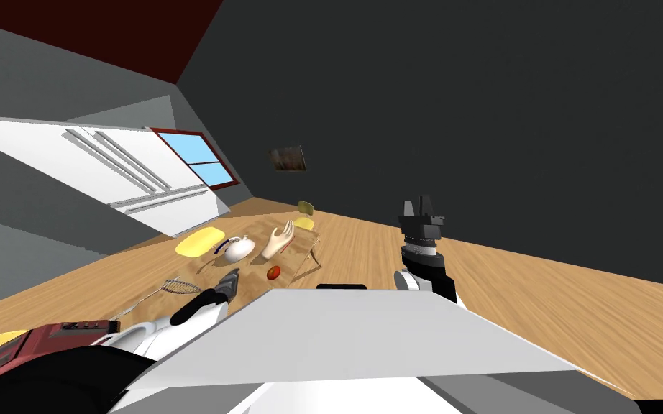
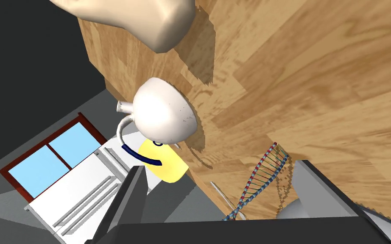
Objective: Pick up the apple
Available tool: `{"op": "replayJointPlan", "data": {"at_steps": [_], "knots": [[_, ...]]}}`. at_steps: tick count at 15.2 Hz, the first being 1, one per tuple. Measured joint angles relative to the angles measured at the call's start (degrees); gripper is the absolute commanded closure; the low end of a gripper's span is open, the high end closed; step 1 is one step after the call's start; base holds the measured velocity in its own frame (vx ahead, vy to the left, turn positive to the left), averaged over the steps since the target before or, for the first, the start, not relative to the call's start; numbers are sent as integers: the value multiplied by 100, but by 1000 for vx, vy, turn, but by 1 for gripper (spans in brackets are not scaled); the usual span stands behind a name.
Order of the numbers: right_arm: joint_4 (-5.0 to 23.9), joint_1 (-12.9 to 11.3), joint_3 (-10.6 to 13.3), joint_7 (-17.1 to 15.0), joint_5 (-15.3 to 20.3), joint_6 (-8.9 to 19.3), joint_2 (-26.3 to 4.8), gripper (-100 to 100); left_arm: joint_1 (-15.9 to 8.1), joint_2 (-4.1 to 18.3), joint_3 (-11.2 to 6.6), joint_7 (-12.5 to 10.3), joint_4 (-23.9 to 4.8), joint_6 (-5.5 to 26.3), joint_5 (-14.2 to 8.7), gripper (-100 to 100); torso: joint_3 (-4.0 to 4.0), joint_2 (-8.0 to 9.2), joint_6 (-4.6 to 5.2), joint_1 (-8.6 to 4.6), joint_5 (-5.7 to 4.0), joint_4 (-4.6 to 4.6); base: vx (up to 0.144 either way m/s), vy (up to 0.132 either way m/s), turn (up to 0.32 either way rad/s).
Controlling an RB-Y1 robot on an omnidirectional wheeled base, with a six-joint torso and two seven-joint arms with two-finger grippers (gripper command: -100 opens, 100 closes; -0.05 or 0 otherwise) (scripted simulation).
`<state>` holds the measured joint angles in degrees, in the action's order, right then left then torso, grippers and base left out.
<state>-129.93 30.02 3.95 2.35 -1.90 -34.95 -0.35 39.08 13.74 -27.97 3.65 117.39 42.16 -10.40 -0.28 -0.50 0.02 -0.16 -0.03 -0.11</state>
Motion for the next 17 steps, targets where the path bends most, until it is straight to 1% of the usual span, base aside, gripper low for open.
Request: {"op": "replayJointPlan", "data": {"at_steps": [2,4,6,7,10,11,15,16,17], "knots": [[0,0,0,0,0,0,0,0,71,-81,-63,9,-43,280,-16,-100,-3,-5,0,6,1,-1,135,-9,-92],[0,0,0,0,0,0,0,0,107,-144,-121,20,-189,487,-33,-100,-4,-5,0,1,1,-2,132,-39,-82],[0,0,0,0,0,0,0,0,195,-109,-209,26,-209,710,-157,-100,0,2,-2,0,-1,-1,105,-20,-47],[0,0,0,0,0,0,0,0,265,-129,-248,33,-225,796,-208,-100,1,3,-1,1,0,0,117,-12,-76],[0,0,0,0,0,0,0,0,272,-164,-337,26,-384,1116,-254,-100,0,1,-1,2,0,0,124,-21,-98],[0,0,0,0,0,0,0,0,298,-162,-382,29,-459,1211,-306,-100,-2,-4,0,2,0,-1,135,-16,-82],[0,0,0,0,0,0,0,0,415,-240,-470,17,-478,1597,-380,-100,3,7,-1,7,1,1,101,-6,-62],[0,0,0,0,0,0,0,0,420,-259,-494,6,-519,1710,-388,-100,3,6,0,5,1,1,159,-26,-155],[0,0,0,0,0,0,0,0,475,-309,-523,-2,-554,1828,-413,-100,-3,-5,0,1,0,-1,167,-28,-110]]}}
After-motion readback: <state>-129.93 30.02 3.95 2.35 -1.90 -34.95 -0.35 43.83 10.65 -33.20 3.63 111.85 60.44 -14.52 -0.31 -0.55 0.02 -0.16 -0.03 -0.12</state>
